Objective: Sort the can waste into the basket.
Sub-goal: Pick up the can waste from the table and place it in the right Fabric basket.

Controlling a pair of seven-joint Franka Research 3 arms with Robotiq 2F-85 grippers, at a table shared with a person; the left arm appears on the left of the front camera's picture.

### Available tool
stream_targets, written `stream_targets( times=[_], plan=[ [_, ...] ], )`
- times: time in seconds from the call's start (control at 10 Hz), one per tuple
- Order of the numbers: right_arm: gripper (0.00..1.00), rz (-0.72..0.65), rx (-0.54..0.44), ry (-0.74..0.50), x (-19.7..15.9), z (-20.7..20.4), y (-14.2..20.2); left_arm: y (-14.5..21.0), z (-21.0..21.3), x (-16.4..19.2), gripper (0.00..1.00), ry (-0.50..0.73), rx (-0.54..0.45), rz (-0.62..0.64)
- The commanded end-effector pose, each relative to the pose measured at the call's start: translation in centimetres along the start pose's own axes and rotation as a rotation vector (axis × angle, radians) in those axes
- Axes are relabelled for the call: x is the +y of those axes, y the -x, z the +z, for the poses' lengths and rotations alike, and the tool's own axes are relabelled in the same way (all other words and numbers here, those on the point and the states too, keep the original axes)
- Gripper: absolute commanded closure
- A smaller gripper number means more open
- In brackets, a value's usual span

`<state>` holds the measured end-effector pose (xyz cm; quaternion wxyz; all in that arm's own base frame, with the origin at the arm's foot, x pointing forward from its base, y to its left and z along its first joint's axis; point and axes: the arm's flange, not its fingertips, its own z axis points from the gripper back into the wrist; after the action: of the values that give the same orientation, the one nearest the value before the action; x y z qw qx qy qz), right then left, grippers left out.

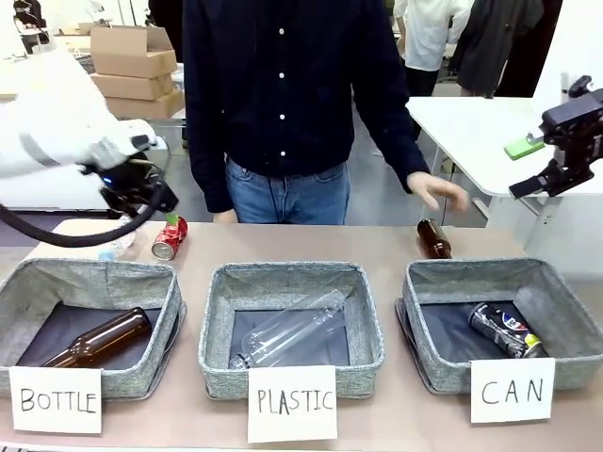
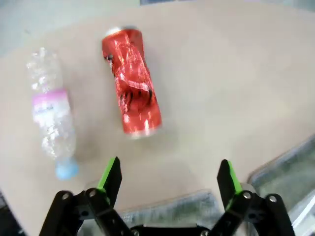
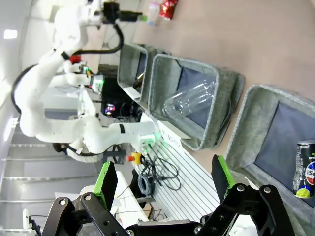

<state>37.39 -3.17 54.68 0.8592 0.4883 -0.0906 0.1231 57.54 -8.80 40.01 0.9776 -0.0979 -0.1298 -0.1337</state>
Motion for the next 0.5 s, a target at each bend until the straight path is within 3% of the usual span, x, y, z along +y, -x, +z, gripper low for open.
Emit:
stream_targets(
  times=[0.0, 0.4],
  plan=[
    [0.00, 0.011, 0.005, 0.004, 0.2, 0.3, 0.0, -3.0, -1.8, -1.1, 0.00, -0.060, -0.060, 0.060],
    [0.00, 0.011, 0.005, 0.004, 0.2, 0.3, 0.0, -6.7, -7.8, 0.3, 0.00, -0.166, -0.010, 0.135]
  ],
)
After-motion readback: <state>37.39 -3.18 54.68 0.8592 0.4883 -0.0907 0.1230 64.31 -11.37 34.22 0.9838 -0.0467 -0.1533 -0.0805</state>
